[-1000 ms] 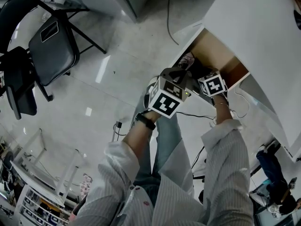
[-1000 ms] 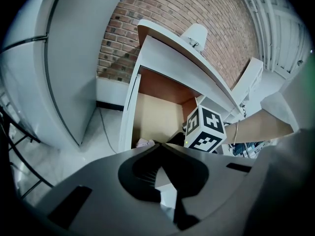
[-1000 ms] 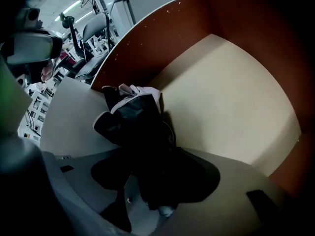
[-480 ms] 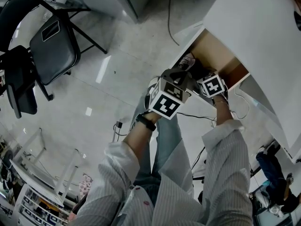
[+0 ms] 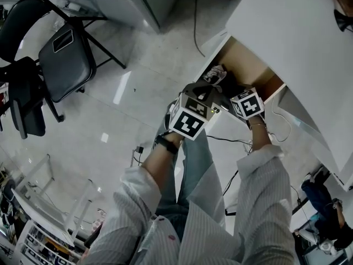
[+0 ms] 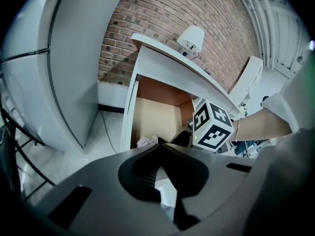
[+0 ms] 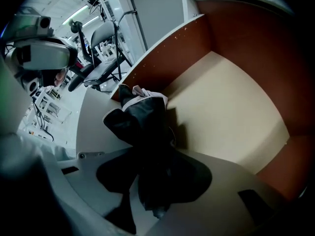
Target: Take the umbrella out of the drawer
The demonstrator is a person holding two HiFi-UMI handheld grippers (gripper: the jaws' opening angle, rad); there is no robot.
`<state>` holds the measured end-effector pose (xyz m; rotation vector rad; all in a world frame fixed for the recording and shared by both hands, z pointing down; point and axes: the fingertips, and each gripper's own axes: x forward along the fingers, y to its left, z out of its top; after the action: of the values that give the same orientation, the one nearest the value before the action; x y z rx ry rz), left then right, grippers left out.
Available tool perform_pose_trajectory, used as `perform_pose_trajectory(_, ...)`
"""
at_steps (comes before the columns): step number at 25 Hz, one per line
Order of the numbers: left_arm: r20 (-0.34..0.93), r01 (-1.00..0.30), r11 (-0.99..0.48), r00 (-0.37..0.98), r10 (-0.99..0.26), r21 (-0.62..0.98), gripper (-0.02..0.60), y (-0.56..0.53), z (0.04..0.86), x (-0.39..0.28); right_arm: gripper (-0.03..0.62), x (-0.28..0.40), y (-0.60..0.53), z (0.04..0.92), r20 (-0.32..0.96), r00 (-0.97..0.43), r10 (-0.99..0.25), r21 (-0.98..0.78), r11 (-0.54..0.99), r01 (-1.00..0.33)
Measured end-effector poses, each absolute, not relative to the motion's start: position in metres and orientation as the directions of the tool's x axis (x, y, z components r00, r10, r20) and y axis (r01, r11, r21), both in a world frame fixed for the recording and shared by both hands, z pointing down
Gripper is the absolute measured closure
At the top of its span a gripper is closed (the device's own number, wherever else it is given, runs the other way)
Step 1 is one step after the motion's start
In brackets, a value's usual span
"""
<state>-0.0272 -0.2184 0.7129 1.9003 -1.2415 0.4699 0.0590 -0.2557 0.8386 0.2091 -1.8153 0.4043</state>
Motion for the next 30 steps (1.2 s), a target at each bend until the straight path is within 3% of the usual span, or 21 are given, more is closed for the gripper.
perform_pose_trajectory(30,0.641,-0.899,-0.184,0.415,-0.646,0.397,0.572,-0.18,0.595,0.005,0.402,0.028,-0.234,0.651,0.825,-0.553,-0.118,-0.163,0.887,-0.432)
